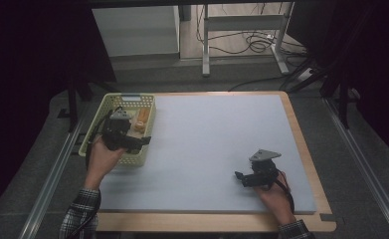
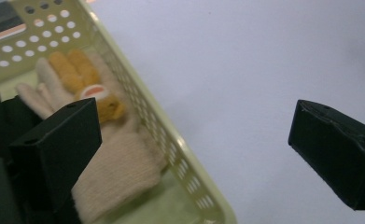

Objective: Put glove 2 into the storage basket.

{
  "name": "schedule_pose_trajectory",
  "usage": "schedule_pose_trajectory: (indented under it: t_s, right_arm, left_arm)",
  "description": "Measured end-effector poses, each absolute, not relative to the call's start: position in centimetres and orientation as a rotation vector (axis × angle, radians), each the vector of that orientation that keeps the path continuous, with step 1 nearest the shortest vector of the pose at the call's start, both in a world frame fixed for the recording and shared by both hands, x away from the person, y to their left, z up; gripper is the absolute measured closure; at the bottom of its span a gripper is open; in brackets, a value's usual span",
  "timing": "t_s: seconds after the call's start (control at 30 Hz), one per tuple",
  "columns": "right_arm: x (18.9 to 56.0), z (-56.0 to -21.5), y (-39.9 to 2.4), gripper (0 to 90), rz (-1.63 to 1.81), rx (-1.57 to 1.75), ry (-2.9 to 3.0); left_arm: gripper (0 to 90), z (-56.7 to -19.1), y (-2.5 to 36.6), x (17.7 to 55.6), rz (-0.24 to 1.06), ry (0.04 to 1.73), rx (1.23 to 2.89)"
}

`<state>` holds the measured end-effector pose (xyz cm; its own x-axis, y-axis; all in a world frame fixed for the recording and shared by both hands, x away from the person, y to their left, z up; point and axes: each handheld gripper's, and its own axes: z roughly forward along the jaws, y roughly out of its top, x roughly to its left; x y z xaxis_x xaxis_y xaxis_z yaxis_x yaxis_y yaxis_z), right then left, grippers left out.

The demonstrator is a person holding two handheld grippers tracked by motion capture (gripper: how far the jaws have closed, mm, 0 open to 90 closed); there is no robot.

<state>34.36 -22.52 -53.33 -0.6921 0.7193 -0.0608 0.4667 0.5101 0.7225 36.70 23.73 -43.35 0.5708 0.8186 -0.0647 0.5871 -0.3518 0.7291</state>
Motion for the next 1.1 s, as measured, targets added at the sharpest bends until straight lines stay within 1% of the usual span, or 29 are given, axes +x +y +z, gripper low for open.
schedule_pose_trajectory:
  t_s: [0.47,1.1]
  right_arm:
    - [34.4,-53.3,-22.5,14.2,0.991,0.986,2.401]
    - [34.3,-53.3,-22.5,14.2,0.991,0.985,2.401]
  left_arm:
    - [2.9,-44.7,20.7,36.7,0.367,1.054,2.112]
    - [2.8,-45.3,15.7,36.2,0.315,0.919,2.151]
